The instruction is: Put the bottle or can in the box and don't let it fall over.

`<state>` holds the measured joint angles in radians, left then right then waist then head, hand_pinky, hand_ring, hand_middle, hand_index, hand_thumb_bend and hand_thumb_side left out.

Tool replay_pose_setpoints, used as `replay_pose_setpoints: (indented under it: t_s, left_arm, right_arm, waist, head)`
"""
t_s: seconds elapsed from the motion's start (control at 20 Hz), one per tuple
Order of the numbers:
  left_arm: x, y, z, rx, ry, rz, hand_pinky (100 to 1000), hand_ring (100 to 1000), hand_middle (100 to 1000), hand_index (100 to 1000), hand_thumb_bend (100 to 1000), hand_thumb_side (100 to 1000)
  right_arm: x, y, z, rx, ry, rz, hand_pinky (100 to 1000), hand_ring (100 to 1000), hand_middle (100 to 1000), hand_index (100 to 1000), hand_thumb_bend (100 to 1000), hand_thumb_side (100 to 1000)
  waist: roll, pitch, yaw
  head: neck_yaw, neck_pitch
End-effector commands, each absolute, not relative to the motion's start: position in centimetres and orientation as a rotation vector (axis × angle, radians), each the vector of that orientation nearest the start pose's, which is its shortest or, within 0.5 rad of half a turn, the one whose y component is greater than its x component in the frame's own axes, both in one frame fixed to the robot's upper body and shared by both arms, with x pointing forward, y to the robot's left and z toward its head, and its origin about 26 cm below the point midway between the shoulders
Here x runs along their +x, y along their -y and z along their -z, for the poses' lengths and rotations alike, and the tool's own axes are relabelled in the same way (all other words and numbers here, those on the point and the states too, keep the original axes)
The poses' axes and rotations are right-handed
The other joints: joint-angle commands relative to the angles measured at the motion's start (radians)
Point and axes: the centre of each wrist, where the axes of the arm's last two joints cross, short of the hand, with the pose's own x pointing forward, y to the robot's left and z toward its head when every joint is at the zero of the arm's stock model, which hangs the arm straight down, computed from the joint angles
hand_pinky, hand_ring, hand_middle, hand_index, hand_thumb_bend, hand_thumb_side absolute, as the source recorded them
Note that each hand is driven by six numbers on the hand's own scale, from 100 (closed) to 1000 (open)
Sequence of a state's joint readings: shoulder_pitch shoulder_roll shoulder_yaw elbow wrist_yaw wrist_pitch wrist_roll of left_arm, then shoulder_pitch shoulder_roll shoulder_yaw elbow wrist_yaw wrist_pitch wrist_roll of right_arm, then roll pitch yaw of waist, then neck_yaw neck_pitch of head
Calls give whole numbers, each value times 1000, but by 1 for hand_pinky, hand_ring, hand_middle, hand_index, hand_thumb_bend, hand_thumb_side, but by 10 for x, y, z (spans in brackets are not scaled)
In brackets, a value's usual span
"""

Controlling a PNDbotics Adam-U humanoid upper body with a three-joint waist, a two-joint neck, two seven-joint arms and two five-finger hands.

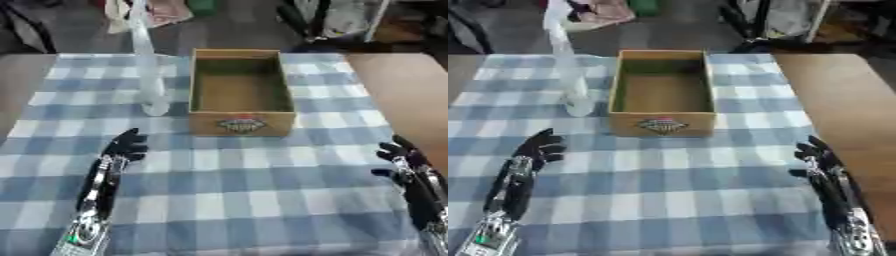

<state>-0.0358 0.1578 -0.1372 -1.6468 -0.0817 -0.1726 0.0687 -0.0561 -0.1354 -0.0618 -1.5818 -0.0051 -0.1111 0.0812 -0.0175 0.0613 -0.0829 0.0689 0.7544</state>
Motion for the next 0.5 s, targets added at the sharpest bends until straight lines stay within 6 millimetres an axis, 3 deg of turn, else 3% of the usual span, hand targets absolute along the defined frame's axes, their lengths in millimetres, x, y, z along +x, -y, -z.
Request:
replay_pose_setpoints:
  t_s: [0.05,0.5]
  left_arm:
    - [285,-239,-29,93,1882,255,757,734,730,895,443,959]
    - [285,-240,-28,94,1877,253,756,734,729,894,445,958]
  right_arm:
    - [292,289,-17,-87,1757,-156,666,864,821,961,100,663]
    - [291,290,-16,-89,1755,-157,666,864,821,961,100,661]
  waist:
    - [1,-18,-1]
    - [0,-21,-1]
  head:
    - [-1,-2]
    - [-2,-3]
